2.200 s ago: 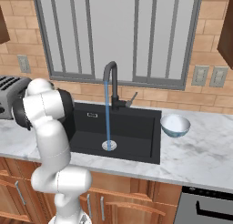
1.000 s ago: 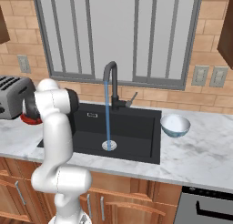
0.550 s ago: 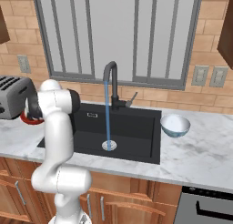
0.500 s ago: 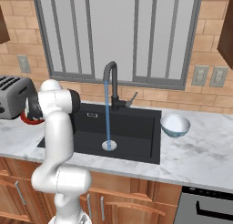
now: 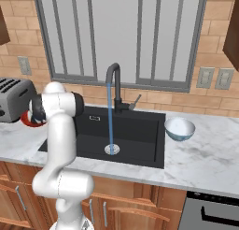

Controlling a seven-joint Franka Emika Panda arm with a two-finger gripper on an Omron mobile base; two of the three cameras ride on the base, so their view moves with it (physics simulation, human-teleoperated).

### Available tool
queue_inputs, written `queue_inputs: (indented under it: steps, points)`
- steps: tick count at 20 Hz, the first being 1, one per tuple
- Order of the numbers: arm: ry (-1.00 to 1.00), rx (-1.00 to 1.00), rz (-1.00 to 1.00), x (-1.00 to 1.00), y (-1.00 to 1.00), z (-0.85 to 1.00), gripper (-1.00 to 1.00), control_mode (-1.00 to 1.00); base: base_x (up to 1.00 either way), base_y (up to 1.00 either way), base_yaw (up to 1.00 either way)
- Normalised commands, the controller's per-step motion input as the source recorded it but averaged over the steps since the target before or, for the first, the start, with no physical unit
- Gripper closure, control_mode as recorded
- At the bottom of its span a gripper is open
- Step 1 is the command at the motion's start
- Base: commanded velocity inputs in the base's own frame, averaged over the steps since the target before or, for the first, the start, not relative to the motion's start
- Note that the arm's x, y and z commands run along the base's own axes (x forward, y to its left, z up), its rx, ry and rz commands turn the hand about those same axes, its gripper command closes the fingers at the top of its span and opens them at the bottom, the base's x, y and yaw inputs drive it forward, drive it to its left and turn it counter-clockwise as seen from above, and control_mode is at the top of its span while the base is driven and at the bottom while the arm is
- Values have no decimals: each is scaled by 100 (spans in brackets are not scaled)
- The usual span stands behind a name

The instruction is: Rinse each bowl for a few seconds and place them down in the sink or on the counter.

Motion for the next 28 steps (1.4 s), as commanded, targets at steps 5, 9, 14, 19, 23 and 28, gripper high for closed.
queue_inputs:
  steps: [5,9,14,19,23,28]
  points:
    - [-9,-3,-3,5,1,1,100,-100,0,0,0]
    - [-25,-12,-7,-6,0,45,100,-100,0,0,0]
    - [-26,-14,-10,-22,0,62,100,-100,0,0,0]
    - [-18,-11,-18,-33,0,46,100,-100,0,0,0]
    - [-12,-7,-30,-37,-2,27,100,-100,0,0,0]
    - [-7,-1,-37,-28,0,19,100,-100,0,0,0]
